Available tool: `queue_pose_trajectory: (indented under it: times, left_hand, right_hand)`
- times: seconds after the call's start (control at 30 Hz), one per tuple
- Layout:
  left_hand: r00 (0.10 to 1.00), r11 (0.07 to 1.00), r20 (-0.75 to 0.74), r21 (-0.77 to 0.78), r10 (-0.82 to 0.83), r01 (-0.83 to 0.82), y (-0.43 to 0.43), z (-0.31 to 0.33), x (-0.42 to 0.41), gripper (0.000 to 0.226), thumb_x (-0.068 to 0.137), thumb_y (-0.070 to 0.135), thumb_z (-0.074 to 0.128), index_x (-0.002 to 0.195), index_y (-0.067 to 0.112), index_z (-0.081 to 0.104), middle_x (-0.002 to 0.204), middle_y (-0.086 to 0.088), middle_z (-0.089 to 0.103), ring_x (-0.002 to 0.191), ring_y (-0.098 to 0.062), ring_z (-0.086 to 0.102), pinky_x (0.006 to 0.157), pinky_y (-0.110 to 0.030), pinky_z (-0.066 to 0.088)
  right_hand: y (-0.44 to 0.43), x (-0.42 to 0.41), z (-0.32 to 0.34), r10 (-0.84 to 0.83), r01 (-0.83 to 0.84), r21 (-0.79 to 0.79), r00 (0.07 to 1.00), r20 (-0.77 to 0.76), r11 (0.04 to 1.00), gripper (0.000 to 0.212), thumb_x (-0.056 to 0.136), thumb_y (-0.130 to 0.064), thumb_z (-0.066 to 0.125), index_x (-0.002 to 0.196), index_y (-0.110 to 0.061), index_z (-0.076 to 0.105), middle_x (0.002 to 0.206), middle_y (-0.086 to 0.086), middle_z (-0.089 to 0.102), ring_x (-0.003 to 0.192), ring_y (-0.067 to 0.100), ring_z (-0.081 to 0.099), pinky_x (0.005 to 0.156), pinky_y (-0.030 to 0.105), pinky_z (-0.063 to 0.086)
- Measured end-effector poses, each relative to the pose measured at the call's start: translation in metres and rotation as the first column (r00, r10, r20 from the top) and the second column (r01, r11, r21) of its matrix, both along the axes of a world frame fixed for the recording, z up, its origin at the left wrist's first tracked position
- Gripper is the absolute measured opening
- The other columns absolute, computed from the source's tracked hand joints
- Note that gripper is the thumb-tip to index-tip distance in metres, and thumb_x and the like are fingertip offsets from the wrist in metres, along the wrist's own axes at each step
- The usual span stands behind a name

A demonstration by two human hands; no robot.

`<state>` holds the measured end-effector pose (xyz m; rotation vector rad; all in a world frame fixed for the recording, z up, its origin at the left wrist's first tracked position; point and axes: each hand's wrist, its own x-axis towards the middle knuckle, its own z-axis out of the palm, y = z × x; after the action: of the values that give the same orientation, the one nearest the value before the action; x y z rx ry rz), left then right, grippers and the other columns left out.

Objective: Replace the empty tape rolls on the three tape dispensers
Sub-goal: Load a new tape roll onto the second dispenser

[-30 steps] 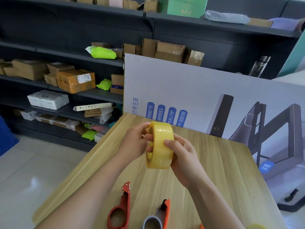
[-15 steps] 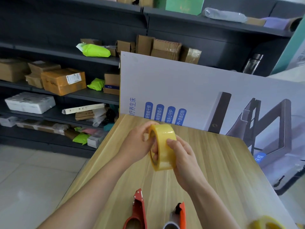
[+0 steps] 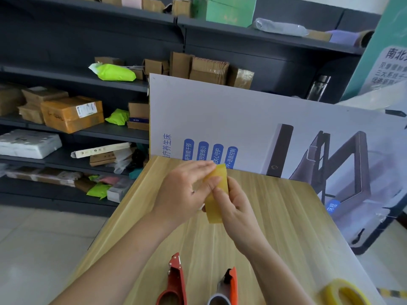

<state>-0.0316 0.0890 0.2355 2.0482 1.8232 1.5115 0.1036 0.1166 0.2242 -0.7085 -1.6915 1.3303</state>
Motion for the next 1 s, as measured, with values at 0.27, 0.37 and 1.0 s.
queue_pose_trajectory:
  times: [0.27,0.37,1.0]
  left_hand:
    - [0.999,0.985,0.003,0.165,0.046,-0.046,-0.001,0.003,0.021,0.007,0.081,0.014,0.072,0.086,0.012,0.076,0.085,0.003,0.067,0.085,-0.007,0.059,0.079,-0.017,0.046]
    - [1.000,0.986,-0.002,0.166,-0.002,0.002,0.001,0.008,0.025,0.009,0.082,0.011,0.070,0.089,0.012,0.075,0.088,0.003,0.067,0.086,-0.005,0.058,0.081,-0.012,0.044]
    - [0.953,0.997,0.290,-0.012,0.081,-0.082,0.021,0.001,0.034,0.023,0.076,0.017,0.077,0.098,0.012,0.074,0.086,0.008,0.061,0.073,-0.003,0.056,0.064,-0.008,0.044]
  right_hand:
    - [-0.002,0.012,0.003,-0.106,0.097,0.078,0.988,0.114,0.992,0.019,0.098,-0.008,0.047,0.100,0.011,0.046,0.078,0.024,0.048,0.068,0.025,0.041,0.061,0.061,0.043]
    - [-0.001,0.014,0.008,-0.093,0.076,0.118,0.985,0.145,0.990,0.017,0.097,-0.009,0.048,0.098,0.008,0.048,0.075,0.023,0.047,0.064,0.027,0.040,0.057,0.058,0.043]
    - [0.026,0.034,-0.004,-0.145,0.102,0.233,0.973,0.179,0.967,0.011,0.095,-0.011,0.050,0.087,-0.004,0.048,0.065,0.001,0.046,0.057,0.013,0.041,0.052,0.034,0.036]
